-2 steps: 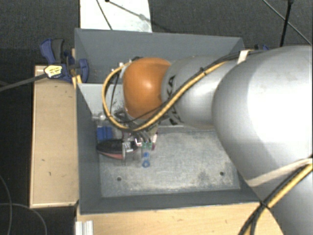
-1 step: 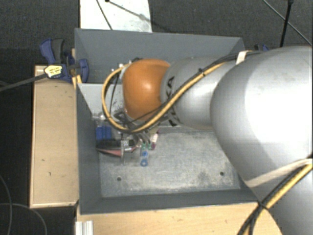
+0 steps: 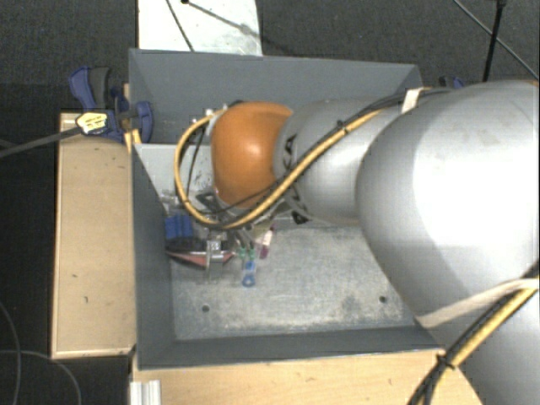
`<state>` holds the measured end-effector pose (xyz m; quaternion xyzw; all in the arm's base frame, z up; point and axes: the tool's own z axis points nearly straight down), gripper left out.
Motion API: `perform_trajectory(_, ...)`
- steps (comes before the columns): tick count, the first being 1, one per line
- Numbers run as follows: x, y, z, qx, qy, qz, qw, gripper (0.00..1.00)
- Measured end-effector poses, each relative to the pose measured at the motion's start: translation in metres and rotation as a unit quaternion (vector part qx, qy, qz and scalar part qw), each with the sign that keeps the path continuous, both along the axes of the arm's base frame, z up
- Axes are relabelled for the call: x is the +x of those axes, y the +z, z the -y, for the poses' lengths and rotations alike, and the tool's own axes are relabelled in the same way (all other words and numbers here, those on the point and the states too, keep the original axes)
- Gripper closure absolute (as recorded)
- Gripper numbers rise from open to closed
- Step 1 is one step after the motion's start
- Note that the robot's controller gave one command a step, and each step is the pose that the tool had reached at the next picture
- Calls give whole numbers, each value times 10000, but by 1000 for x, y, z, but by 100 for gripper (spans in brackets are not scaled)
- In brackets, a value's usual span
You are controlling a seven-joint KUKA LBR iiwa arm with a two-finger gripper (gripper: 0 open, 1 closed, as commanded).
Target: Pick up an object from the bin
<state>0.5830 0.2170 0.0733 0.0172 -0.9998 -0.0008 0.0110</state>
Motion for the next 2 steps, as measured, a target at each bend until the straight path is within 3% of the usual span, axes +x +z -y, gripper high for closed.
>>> perform_trajectory(1,8,105,-1,13,15,157,9999,100)
perform_trajectory(2,-9,180,5,10,40,155,9999,100)
